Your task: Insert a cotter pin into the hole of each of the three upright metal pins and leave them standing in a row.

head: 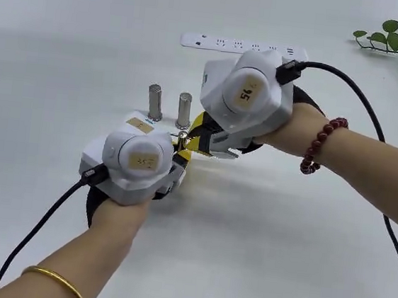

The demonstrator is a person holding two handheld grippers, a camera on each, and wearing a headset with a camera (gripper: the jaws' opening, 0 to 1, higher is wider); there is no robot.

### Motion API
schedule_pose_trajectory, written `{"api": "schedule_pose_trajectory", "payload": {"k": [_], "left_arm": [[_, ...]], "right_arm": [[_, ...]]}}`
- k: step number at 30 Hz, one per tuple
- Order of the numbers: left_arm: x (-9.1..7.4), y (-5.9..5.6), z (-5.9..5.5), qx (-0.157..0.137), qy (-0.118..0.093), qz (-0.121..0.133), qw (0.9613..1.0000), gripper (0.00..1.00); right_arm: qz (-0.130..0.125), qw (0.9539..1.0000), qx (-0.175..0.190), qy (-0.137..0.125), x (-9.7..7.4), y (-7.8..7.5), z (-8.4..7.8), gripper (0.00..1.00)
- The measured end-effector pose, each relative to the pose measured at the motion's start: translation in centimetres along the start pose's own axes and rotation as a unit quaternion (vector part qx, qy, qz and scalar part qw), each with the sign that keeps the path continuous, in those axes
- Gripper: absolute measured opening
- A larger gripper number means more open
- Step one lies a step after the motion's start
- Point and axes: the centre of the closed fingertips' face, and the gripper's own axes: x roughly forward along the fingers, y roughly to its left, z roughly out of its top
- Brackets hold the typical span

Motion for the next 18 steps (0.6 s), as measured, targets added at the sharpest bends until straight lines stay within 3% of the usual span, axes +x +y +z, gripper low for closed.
{"api": "schedule_pose_trajectory", "payload": {"k": [9,18], "left_arm": [[0.06,0.08,0.04,-0.002,-0.002,0.013,0.9999,0.06],[0.08,0.10,0.03,-0.007,-0.001,0.016,0.9998,0.06]], "right_arm": [[-0.010,0.9999,0.008,0.004,-0.72,-0.26,-0.92,0.00],[-0.013,0.9997,0.023,-0.003,-0.32,-0.41,-0.59,0.00]]}}
